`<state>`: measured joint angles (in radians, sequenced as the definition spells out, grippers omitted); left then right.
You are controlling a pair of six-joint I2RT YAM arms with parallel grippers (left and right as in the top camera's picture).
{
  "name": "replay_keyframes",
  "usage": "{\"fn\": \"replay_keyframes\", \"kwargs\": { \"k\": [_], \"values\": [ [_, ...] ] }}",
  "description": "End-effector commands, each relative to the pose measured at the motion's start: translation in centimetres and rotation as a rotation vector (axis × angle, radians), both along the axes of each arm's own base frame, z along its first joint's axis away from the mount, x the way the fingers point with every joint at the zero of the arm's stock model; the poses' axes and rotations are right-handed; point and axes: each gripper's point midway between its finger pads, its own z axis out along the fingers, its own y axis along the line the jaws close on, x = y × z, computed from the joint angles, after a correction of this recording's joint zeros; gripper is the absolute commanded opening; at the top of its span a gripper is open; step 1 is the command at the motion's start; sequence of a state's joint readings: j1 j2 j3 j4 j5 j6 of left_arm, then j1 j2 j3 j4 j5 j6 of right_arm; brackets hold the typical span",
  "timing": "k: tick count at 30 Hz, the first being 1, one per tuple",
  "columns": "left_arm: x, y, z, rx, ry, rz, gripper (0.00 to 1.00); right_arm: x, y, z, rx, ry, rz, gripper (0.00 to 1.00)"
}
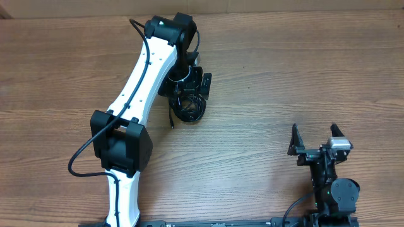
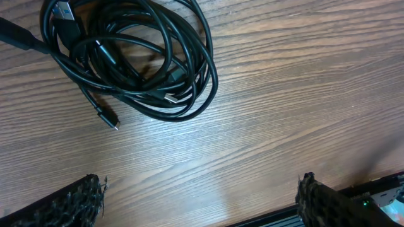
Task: Untangle cables
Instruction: 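Move the right gripper toward the cable held by the left gripper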
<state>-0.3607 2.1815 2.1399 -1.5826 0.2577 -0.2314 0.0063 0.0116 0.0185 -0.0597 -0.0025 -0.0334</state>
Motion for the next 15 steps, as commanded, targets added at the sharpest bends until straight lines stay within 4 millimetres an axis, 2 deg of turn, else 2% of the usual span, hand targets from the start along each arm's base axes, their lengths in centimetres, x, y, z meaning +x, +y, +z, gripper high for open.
{"fn": "replay_keyframes", "kwargs": {
  "k": [1, 2, 5, 8, 10, 12, 15],
  "values": [
    [-0.1, -0.4, 0.4, -0.012, -0.015, -0.021, 1.00, -0.6, 4.0, 0.3, 0.165, 0.005, 0.236, 1.00],
    [0.1, -0.5, 0.4, -0.015, -0.024, -0.022, 1.00, -1.7, 6.9, 0.0, 0.294, 0.063, 0.414, 1.00],
    [0.5, -0.6, 0.4, -0.020, -0.039, -0.022, 1.00, -4.8, 11.4, -0.2, 0.521, 0.218, 0.717, 1.00],
    [0.6, -0.7, 0.3, -0.022, -0.044, -0.022, 1.00, -5.0, 11.6, 0.7, 0.627, 0.233, 0.735, 1.00],
    [0.6, -0.7, 0.3, -0.022, -0.046, -0.022, 1.00, -5.5, 11.8, 3.2, 0.653, 0.162, 0.791, 1.00],
    [0.6, -0.6, 0.3, -0.018, -0.047, -0.022, 1.00, -7.3, 12.4, 7.2, 0.583, 0.008, 0.896, 1.00],
    [0.5, -0.5, 0.1, -0.011, -0.041, -0.023, 1.00, -10.2, 12.2, 13.8, 0.485, -0.230, 0.955, 1.00]
  ]
}}
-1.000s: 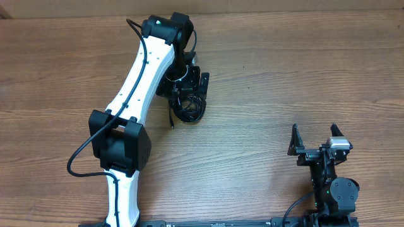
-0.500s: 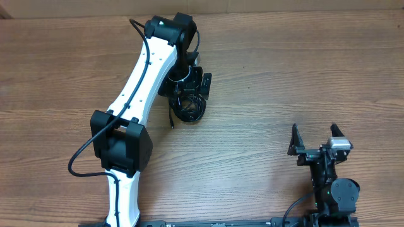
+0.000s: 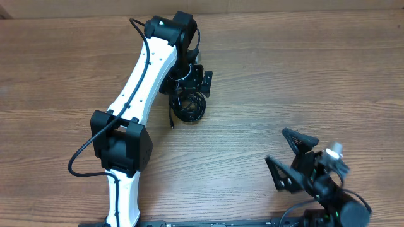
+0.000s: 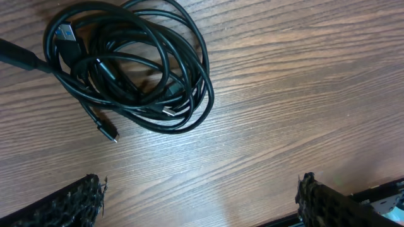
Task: Untangle cables
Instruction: 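Move the right gripper toward the cable held by the left gripper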
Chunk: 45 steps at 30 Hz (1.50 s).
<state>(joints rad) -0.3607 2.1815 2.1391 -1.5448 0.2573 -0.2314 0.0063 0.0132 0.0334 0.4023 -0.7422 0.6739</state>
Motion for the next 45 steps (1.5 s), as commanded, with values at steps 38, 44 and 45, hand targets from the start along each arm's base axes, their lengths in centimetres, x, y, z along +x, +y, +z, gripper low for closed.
{"fn": "replay_keyframes", "kwargs": {
  "k": [38, 44, 45],
  "values": [
    [1.8, 0.9, -8.5, 0.088, -0.082, 0.037, 0.63, 4.9, 2.1, 1.3, -0.313, 1.154, 0.290, 0.92],
    [2.3, 0.7, -9.8, 0.076, -0.110, 0.039, 0.49, 5.7, 2.8, -2.1, -0.379, 1.266, 0.307, 0.92],
    [2.3, 0.7, -9.9, 0.075, -0.112, 0.039, 0.45, 5.8, 3.0, -2.6, -0.398, 1.275, 0.307, 0.92]
  ]
}}
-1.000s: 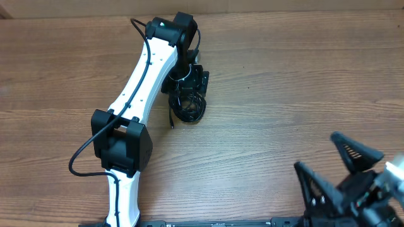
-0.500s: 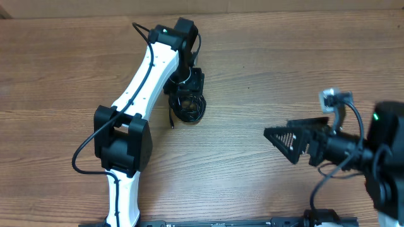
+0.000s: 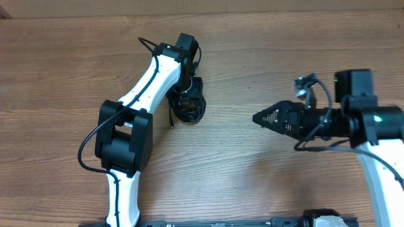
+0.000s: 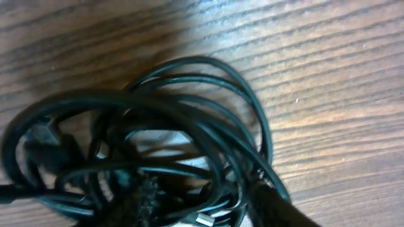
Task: Untangle cables
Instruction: 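Move the right gripper toward the cable held by the left gripper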
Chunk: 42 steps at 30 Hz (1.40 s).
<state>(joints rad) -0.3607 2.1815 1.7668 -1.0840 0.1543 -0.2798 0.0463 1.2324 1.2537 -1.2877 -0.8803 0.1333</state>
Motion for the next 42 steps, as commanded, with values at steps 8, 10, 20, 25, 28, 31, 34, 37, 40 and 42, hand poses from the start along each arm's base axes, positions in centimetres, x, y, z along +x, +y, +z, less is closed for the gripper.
{"fn": "replay_keyframes", "kwargs": {
  "k": [8, 10, 20, 25, 28, 31, 34, 37, 40, 42],
  "values": [
    [-0.5, 0.0, -0.7, 0.009, 0.000, -0.011, 0.31, 1.2, 2.0, -4.3, -0.152, 0.054, 0.069, 0.92],
    [-0.6, 0.1, -0.8, 0.016, 0.001, -0.011, 0.43, 1.6, 1.7, -5.2, -0.195, 0.091, 0.036, 0.92],
    [-1.1, 2.0, -1.0, 0.120, 0.012, -0.007, 0.18, 2.1, 2.3, -6.9, -0.223, 0.128, 0.056, 0.93],
    [-1.6, 0.9, -0.6, 0.051, 0.044, -0.009, 0.04, 2.1, 2.8, -7.0, -0.224, 0.119, 0.073, 0.97],
    [-1.7, -0.1, 0.8, -0.010, 0.062, -0.008, 0.04, 2.0, 3.3, -7.0, -0.227, 0.109, 0.086, 0.99],
    [-1.5, -1.5, 3.5, -0.096, 0.064, -0.036, 0.04, 2.2, 3.5, -7.1, -0.236, 0.097, 0.091, 1.00],
    [-1.3, -3.1, 7.7, -0.195, 0.039, -0.084, 0.04, 2.7, 3.0, -7.6, -0.269, 0.108, 0.054, 1.00],
    [-1.0, -3.6, 11.9, -0.235, -0.009, -0.095, 0.04, 3.6, 1.6, -8.8, -0.358, 0.134, -0.035, 1.00],
    [-1.0, -3.9, 15.5, -0.251, -0.065, -0.109, 0.04, 4.0, 1.2, -9.6, -0.394, 0.143, -0.047, 1.00],
    [-1.2, -3.9, 17.1, -0.259, -0.087, -0.114, 0.04, 4.1, 1.3, -10.1, -0.395, 0.160, -0.042, 1.00]
  ]
}}
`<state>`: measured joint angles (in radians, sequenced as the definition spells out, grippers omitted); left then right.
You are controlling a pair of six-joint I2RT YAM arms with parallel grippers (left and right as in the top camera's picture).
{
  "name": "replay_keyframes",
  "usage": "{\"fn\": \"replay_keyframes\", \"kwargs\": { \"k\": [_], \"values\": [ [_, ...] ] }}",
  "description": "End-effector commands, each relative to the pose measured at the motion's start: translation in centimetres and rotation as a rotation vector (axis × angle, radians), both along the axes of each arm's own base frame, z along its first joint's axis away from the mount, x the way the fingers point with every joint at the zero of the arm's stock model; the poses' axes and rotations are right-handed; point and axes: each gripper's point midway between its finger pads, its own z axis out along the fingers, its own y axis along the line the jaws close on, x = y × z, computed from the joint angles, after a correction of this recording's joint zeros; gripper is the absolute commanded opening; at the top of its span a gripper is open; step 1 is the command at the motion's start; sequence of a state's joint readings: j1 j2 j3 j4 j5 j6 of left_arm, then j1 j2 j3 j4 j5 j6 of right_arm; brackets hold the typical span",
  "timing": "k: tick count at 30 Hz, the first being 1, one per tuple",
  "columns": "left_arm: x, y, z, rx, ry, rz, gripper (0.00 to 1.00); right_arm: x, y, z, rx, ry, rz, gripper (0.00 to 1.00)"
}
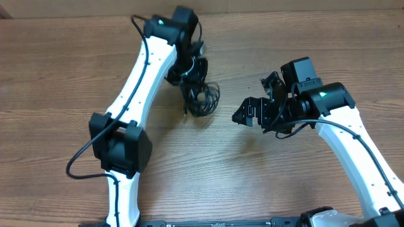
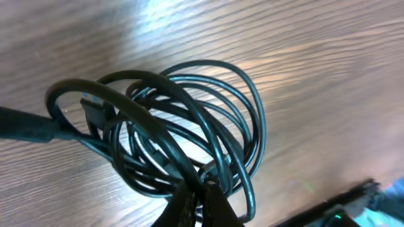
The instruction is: Untangle cables
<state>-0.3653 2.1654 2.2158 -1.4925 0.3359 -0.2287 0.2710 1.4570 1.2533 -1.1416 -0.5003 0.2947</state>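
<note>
A tangled bundle of black cables (image 1: 202, 99) hangs from my left gripper (image 1: 194, 74), which is shut on several of its strands. In the left wrist view the fingertips (image 2: 189, 200) pinch strands at the bundle's (image 2: 189, 126) near side, and its loops hang above the wood. A thick plug end (image 2: 25, 126) sticks out to the left. My right gripper (image 1: 251, 101) hovers to the right of the bundle, apart from it. Its fingers look spread and nothing is between them.
The wooden table (image 1: 63, 75) stretches round both arms. The left arm's white links (image 1: 136, 82) run from the front edge up to the bundle. The right arm (image 1: 360, 145) comes in from the front right.
My left gripper has shut on the bundle's strands and the bundle has come up off the table, slightly to the right. The right gripper has come closer to the bundle and turned.
First my left gripper stood open above the bundle lying on the table, with the right arm parked at the front right. The right arm then came up. Later the left fingers were down in the loops and the right arm reached over the table. Now the bundle hangs held.
</note>
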Motion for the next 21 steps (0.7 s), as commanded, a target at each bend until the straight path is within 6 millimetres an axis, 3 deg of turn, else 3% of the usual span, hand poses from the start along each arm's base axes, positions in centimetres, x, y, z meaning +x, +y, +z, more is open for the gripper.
{"fn": "replay_keyframes", "kwargs": {
  "k": [1, 13, 21],
  "values": [
    [-0.5, -0.8, 4.9, -0.075, -0.088, -0.033, 0.04, 0.4, -0.4, -1.5, -0.047, 0.034, -0.027, 1.00],
    [-1.7, -0.8, 5.2, -0.070, -0.007, 0.063, 0.04, 1.0, 4.0, -1.3, 0.234, 0.059, 0.059, 1.00],
    [-1.2, 0.0, 4.6, 0.015, -0.009, 0.180, 0.04, -0.4, 7.8, -0.1, 0.326, 0.023, 0.195, 1.00]
  ]
}}
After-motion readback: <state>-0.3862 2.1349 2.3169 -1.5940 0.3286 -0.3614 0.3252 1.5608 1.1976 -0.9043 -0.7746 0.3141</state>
